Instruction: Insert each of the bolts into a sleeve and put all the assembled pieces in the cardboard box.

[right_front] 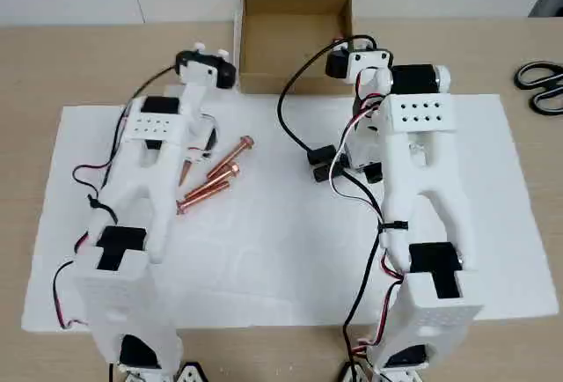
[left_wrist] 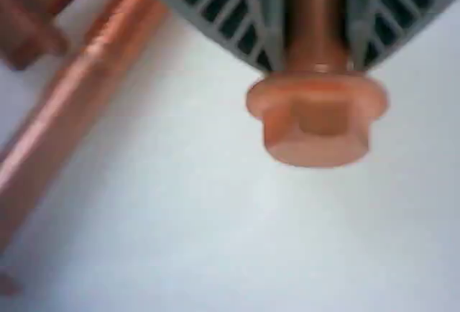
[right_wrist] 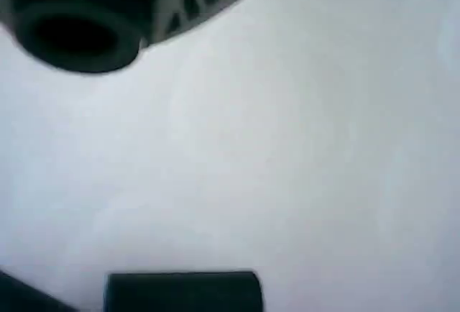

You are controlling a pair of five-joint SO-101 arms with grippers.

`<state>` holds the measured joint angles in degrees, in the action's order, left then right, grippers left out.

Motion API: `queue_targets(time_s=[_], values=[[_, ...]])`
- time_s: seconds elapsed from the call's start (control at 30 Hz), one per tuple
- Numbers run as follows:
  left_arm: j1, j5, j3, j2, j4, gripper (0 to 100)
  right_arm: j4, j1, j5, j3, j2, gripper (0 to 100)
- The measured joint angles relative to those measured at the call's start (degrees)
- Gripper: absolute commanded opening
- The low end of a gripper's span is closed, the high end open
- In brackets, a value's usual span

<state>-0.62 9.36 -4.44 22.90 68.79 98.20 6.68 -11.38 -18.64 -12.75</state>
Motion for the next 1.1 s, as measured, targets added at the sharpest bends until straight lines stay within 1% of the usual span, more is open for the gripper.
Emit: queue_targets(time_s=[0.2,0.43,0.57,0.63,0.73,0.93,1.1], values=[[0.18,0.00,-8.62,0.00,8.79,1,0.00,0.00,0.00,0.00,0.00,0.3],[0.09,0.00,-24.70,0.00,25.23,1,0.00,0.62,0.00,0.00,0.00,0.3],[1.05,-0.35,-25.14,0.00,29.80,1,0.00,0.26,0.00,0.00,0.00,0.3],[3.08,-0.62,-22.86,0.00,30.07,1,0.00,0.35,0.00,0.00,0.00,0.3],[6.42,-3.34,-17.67,0.09,28.92,1,0.00,0.53,0.00,0.00,0.00,0.3],[12.84,-8.97,-6.86,0.00,19.78,1,0.00,0.53,0.00,0.00,0.00,0.3],[16.26,-10.55,0.09,0.09,13.10,1,0.00,0.53,0.00,0.00,0.00,0.3]])
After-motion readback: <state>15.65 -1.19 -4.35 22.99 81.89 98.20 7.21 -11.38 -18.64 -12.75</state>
